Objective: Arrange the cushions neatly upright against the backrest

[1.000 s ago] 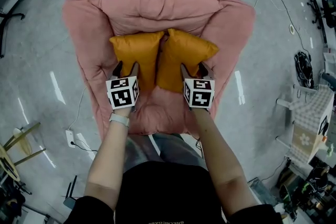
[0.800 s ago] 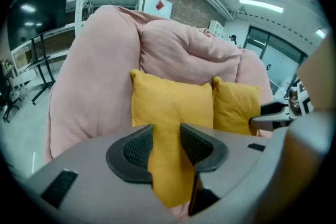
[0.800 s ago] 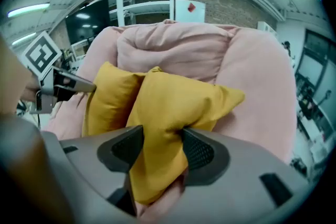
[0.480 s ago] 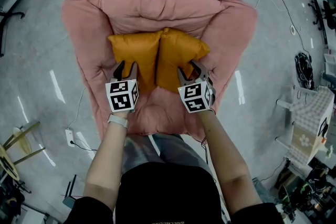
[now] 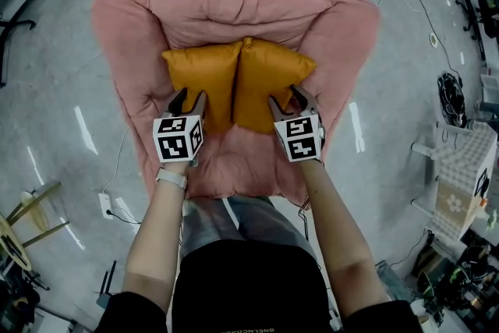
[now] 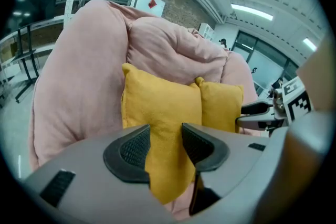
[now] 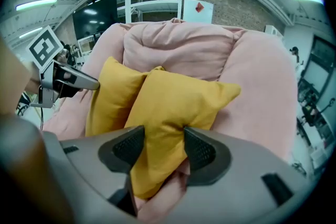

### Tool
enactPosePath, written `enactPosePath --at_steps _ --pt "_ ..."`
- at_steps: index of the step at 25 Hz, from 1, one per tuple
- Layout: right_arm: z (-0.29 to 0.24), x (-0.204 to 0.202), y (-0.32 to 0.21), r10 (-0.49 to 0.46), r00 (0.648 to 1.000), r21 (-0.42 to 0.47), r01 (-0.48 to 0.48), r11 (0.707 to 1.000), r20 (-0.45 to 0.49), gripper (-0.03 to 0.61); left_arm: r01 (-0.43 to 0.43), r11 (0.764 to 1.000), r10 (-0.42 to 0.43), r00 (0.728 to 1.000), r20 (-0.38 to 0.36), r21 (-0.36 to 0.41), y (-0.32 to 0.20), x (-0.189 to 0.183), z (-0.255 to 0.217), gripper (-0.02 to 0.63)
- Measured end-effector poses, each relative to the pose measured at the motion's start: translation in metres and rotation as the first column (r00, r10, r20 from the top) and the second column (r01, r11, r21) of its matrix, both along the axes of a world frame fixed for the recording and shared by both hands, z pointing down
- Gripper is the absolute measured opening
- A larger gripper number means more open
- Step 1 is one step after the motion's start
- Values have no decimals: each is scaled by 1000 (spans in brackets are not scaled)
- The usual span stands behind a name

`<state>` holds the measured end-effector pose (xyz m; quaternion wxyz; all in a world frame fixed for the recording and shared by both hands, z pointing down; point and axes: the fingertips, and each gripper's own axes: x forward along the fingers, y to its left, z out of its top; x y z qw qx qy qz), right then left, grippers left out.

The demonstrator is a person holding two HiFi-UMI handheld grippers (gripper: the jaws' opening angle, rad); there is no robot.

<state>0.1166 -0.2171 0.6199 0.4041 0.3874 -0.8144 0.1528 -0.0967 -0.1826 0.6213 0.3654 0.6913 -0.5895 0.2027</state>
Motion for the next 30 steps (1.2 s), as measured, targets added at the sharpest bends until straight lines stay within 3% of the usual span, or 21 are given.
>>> enactPosePath --at_steps 5,9,13,15,17,22,25,30 --pt "-25 8 3 123 990 6 -124 992 66 230 -24 1000 24 999 -46 -2 11 -9 -19 206" --pt "-57 5 6 249 947 13 -257 966 203 226 -61 998 63 996 -63 30 22 -13 -37 206" --pt "-92 -5 25 327 871 10 -355 935 368 105 -97 991 105 990 -93 87 42 -16 -67 169" --pt "-105 -9 40 348 845 18 -389 921 407 39 -119 988 132 983 -125 103 55 -18 -81 83" --pt "-115 -16 58 353 831 21 -400 916 429 11 -142 982 162 972 -168 123 68 -19 -95 33" --pt "-144 -51 109 321 823 51 -388 920 470 9 -200 953 251 943 -219 229 102 -22 -140 14" --pt "-162 -71 136 304 821 70 -382 921 483 9 -249 925 310 931 -191 285 124 -22 -167 13" --pt "-199 -91 174 251 836 95 -337 937 488 9 -341 885 400 905 -146 317 161 -5 -201 12"
